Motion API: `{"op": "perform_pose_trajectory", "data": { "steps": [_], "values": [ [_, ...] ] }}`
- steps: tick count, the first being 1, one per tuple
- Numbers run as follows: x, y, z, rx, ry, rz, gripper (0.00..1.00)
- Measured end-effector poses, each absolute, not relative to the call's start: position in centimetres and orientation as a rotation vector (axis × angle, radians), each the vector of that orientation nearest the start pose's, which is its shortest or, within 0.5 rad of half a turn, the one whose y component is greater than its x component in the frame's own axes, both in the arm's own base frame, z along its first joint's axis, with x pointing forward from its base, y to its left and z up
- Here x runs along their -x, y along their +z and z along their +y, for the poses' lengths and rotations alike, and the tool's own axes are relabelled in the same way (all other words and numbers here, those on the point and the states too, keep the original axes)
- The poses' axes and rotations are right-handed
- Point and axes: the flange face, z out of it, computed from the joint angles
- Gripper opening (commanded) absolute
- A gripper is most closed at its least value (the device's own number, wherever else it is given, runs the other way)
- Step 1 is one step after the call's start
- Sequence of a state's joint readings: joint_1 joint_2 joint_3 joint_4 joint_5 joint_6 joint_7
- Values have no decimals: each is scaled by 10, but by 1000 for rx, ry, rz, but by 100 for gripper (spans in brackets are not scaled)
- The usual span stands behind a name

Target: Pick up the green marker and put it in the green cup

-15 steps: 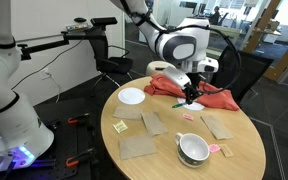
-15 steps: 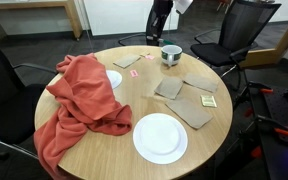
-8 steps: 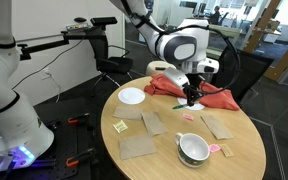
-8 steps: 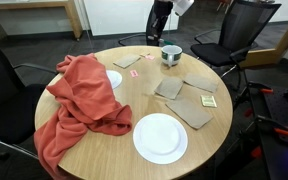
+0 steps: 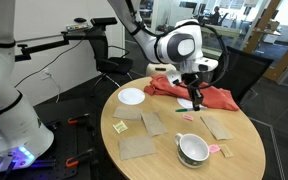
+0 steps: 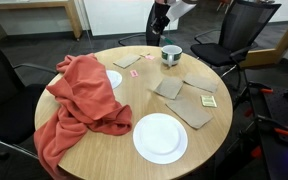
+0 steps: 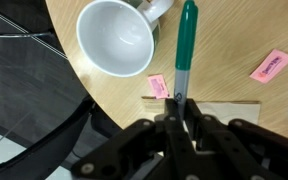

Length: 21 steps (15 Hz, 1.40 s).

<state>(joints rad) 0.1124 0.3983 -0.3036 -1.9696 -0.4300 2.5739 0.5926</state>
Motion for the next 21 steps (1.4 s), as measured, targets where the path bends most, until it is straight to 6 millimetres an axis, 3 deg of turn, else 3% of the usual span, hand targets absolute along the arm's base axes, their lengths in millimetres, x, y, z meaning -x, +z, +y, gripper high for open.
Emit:
{"op": "perform_pose_trajectory", "data": {
  "steps": [14,21],
  "values": [
    [-621,283,-84,3185,-1081,1775,3],
    [-617,273,-84,3006,-1207,2215,3]
  ]
}}
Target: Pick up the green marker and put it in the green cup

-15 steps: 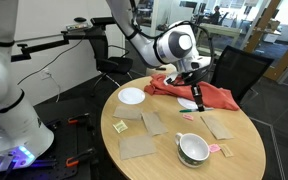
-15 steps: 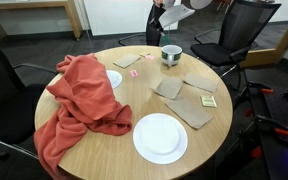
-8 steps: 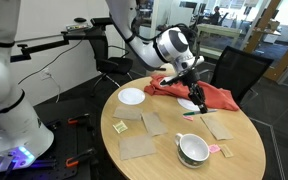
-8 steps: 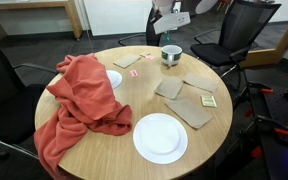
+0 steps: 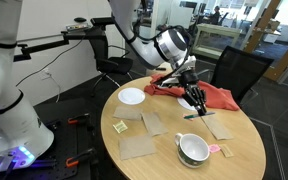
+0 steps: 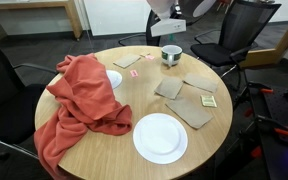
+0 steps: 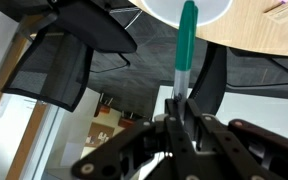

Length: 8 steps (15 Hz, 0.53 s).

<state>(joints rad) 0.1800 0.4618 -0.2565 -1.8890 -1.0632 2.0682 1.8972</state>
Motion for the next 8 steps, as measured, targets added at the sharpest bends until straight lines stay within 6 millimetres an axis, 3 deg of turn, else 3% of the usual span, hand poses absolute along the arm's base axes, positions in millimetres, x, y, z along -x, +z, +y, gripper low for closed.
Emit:
{"op": "perform_pose_trajectory", "data": {
  "steps": [8],
  "values": [
    [-632,248,-102,-1662,783,-1488,3]
  ]
}}
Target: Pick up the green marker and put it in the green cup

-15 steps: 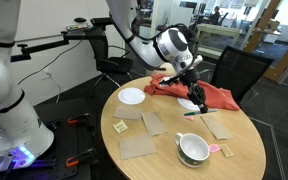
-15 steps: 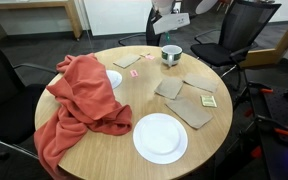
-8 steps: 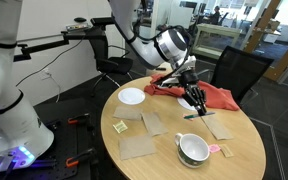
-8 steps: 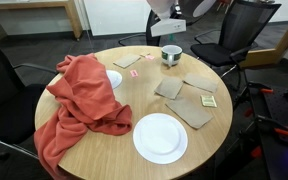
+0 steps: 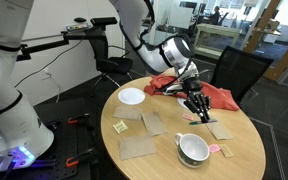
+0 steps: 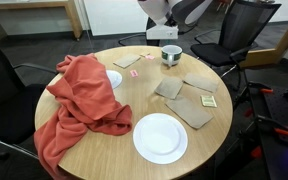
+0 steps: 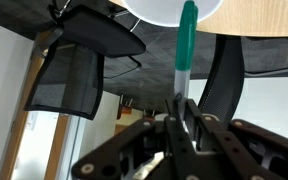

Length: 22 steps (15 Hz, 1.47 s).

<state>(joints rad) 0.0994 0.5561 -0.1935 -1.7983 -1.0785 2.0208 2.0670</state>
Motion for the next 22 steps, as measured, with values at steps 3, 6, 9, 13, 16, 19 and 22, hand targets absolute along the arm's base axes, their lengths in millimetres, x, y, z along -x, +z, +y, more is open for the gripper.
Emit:
{"op": "perform_pose_trajectory", "data": {
  "steps": [3,6,9,13,16,19,22],
  "values": [
    [-633,238,-109,-1581,783,-1506,3],
    [-631,232,-115,-1507,773,-1491,3],
    [-630,225,-120,-1458,758,-1459,3],
    [-634,207,-122,-1432,745,-1429,3],
    [-639,191,-122,-1433,742,-1414,3],
    [-644,178,-123,-1432,742,-1401,46],
    [-646,168,-125,-1431,739,-1389,68]
  ]
}}
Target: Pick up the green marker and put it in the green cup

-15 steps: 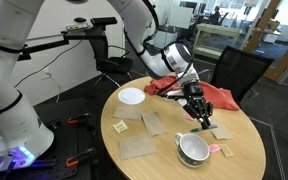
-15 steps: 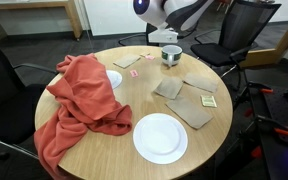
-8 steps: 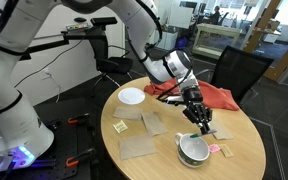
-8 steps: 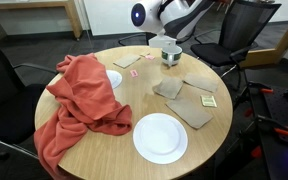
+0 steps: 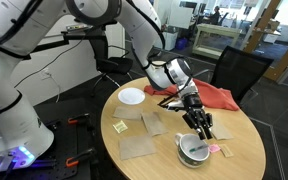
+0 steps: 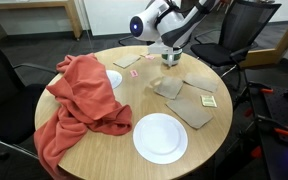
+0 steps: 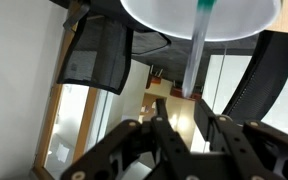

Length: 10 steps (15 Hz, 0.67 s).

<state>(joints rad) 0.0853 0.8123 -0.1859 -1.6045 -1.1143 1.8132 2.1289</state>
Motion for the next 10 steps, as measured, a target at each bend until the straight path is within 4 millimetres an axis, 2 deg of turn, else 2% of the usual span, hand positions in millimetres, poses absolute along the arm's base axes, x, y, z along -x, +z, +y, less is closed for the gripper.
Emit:
{"op": "perform_pose_trajectory", "data": {
  "steps": [4,10],
  "values": [
    [-648,165,-125,-1431,743,-1389,98],
    [-653,170,-126,-1428,756,-1399,100]
  ]
}}
